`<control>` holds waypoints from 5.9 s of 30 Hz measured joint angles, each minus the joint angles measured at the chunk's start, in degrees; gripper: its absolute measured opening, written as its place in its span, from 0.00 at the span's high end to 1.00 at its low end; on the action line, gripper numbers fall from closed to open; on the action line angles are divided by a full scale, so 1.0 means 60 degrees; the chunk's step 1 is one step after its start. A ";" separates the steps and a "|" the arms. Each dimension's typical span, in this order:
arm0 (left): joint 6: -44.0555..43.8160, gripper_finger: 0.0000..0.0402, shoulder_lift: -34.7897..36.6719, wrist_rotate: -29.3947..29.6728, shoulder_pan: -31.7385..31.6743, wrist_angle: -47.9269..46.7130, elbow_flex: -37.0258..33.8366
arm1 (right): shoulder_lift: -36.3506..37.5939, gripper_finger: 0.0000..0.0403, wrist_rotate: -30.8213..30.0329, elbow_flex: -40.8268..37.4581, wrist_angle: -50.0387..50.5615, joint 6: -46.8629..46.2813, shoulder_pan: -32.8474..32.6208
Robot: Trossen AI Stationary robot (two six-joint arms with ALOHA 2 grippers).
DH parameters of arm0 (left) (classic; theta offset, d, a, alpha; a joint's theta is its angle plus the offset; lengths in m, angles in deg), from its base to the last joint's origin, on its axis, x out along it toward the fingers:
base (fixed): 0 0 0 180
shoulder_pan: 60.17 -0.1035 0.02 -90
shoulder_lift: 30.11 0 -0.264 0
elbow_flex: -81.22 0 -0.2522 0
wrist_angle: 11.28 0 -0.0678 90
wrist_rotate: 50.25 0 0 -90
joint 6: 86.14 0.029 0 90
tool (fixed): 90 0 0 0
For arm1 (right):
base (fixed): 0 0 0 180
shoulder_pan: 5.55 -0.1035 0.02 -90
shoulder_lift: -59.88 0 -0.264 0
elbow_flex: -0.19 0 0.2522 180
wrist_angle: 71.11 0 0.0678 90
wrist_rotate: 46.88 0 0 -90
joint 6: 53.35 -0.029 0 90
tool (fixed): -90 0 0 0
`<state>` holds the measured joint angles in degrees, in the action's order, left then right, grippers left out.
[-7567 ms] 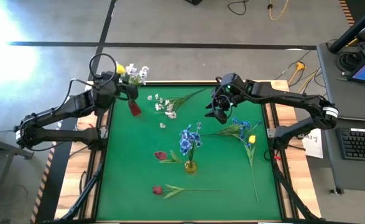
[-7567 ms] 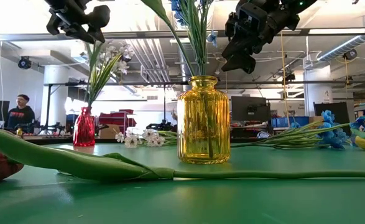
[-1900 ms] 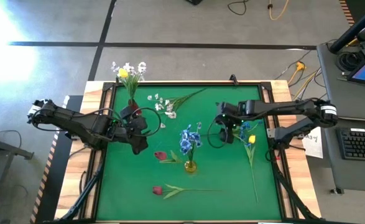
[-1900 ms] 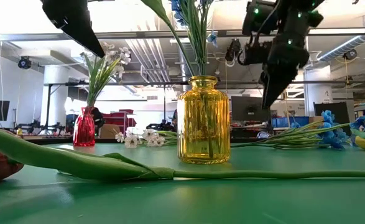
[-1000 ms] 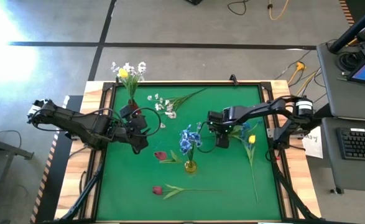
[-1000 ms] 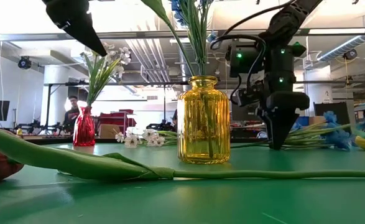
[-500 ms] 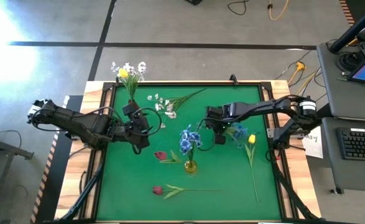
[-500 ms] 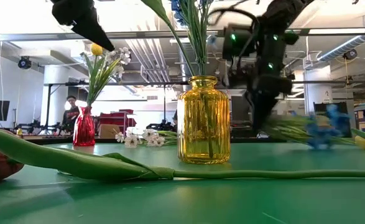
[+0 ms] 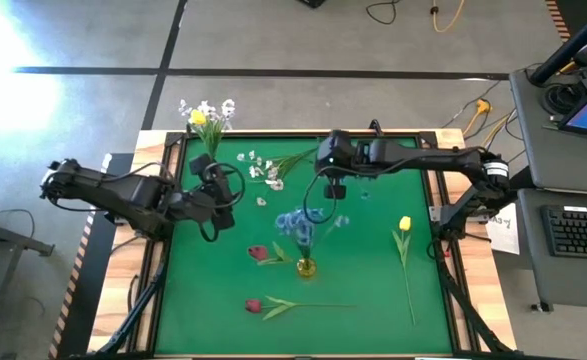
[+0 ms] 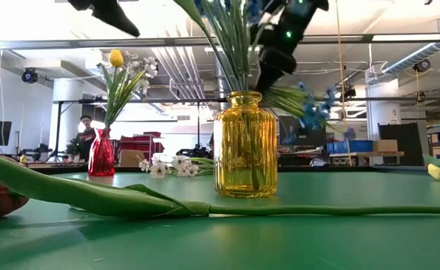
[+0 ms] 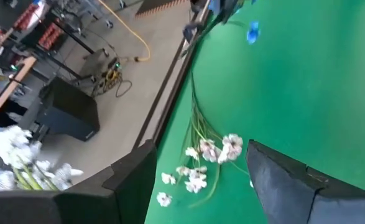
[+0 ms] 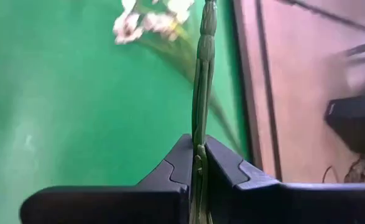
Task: Sort flowers into vase by color
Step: Put the blue flowers into the yellow vase
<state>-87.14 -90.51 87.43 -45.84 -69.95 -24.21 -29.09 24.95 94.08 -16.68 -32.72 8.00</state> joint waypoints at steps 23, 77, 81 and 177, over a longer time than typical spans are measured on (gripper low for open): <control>0.2498 0.43 0.0061 -0.2047 -0.0727 0.1541 0.0542 | 0.1157 0.96 -0.1983 0.0654 0.1654 0.1671 0.0644; 0.7402 0.60 -0.6253 -0.6550 -0.5412 0.1614 0.6872 | 0.1694 0.96 -0.1465 0.0653 0.0089 0.3315 0.0666; 0.7345 0.69 -0.6265 -0.6554 -0.5539 0.1620 0.6840 | 0.1694 0.96 -0.1466 0.0653 0.0088 0.3315 0.0666; 0.3128 1.00 -0.1965 -0.8251 -0.5064 0.5496 0.3036 | 0.0240 0.94 0.3776 0.1232 -0.6005 -0.0246 0.0386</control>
<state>-68.37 -102.29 37.93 -76.22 -36.97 -5.99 -27.65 47.60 101.48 -52.70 -34.20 10.31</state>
